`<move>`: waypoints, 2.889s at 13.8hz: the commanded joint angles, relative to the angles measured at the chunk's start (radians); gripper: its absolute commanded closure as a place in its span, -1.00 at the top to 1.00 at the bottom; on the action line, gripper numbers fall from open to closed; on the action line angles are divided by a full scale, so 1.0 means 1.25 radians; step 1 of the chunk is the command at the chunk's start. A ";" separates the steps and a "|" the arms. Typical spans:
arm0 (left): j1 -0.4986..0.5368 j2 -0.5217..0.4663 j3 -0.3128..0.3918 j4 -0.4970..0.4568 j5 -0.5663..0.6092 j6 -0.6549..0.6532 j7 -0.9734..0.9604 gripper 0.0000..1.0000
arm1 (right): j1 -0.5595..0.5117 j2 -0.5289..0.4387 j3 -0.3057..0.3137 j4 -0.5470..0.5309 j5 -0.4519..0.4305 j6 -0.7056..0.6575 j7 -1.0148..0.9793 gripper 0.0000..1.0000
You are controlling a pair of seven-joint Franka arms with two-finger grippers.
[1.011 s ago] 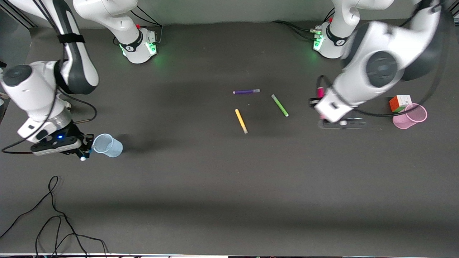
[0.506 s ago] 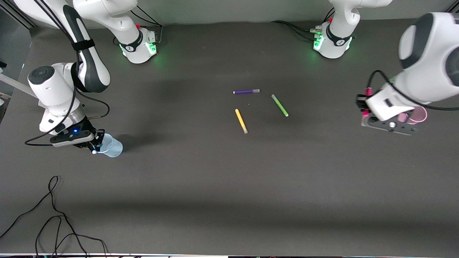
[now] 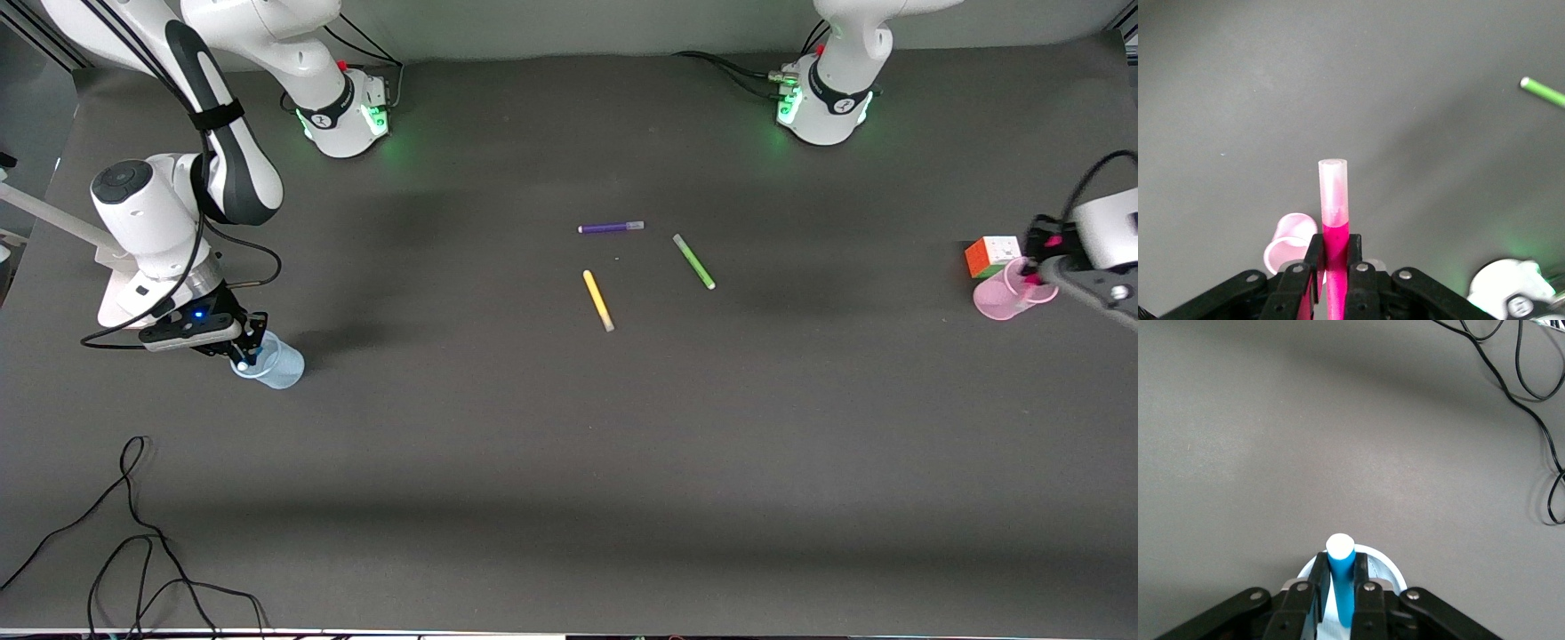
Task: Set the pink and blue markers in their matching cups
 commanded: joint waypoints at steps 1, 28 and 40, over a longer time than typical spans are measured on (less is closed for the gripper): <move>0.095 -0.016 -0.008 -0.048 -0.067 0.047 0.196 -1.00 | 0.007 0.001 -0.005 0.001 0.019 0.009 -0.011 1.00; 0.492 0.328 -0.010 -0.114 -0.485 0.077 1.125 1.00 | -0.090 -0.247 0.166 0.498 0.068 -1.079 0.185 1.00; 0.380 0.083 -0.015 -0.099 -0.383 -0.003 0.617 1.00 | -0.079 -0.160 0.163 0.553 0.068 -1.019 0.177 1.00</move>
